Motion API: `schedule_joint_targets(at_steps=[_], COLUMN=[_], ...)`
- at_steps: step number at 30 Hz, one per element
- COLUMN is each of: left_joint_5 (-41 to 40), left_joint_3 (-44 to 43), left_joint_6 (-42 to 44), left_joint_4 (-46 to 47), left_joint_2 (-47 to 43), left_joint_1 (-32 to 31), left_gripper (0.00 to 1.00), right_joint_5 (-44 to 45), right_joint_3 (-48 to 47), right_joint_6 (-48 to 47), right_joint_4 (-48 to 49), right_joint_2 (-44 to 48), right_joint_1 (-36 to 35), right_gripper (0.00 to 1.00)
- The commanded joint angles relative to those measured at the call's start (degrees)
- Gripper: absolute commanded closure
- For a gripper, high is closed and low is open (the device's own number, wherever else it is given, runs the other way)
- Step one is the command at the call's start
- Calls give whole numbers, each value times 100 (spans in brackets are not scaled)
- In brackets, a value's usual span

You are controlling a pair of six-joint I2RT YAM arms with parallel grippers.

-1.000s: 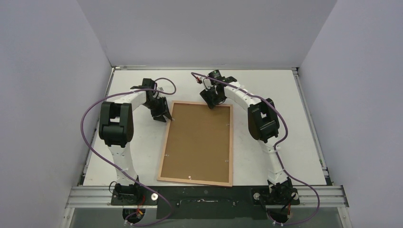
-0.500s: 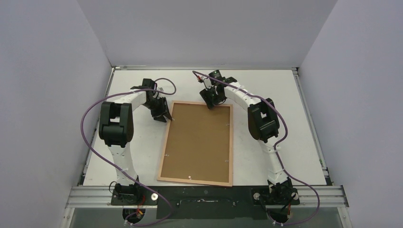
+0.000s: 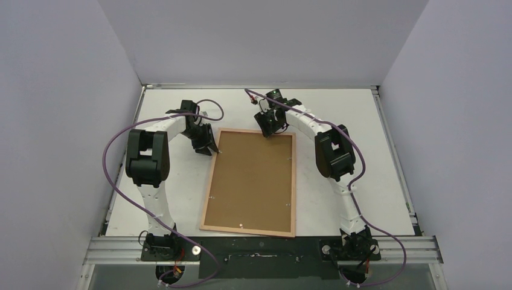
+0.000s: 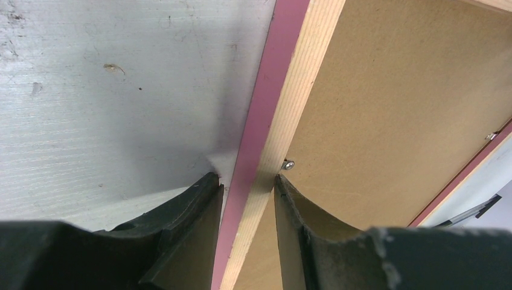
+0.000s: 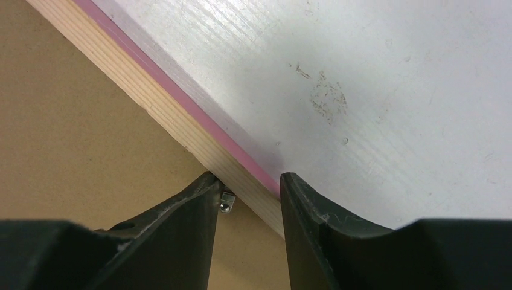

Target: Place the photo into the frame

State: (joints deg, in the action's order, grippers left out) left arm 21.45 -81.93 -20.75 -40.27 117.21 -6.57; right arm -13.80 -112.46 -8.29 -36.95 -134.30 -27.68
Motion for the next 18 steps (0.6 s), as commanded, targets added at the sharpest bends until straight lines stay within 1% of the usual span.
schedule_joint_targets(at_steps=[1, 6, 12, 18], left_joint_5=[-45, -80, -421, -606], left_joint_3=[49, 20, -38, -93], left_joint_6=[29, 32, 6, -42], left_joint_4=[46, -3, -186, -406], left_joint_2=[-85, -56, 33, 254], left_joint_1=[33, 34, 50, 85], left_gripper=[65, 65, 68, 71], right_joint_5=[98, -66, -380, -136], right_joint_3=[84, 92, 82, 2], right_joint_6=[-373, -572, -887, -1051], right_joint_4=[-163, -312, -550, -744], right_joint_2=[-131, -130, -63, -121], right_joint_1=[26, 138, 304, 337], right_gripper=[60, 61, 55, 54])
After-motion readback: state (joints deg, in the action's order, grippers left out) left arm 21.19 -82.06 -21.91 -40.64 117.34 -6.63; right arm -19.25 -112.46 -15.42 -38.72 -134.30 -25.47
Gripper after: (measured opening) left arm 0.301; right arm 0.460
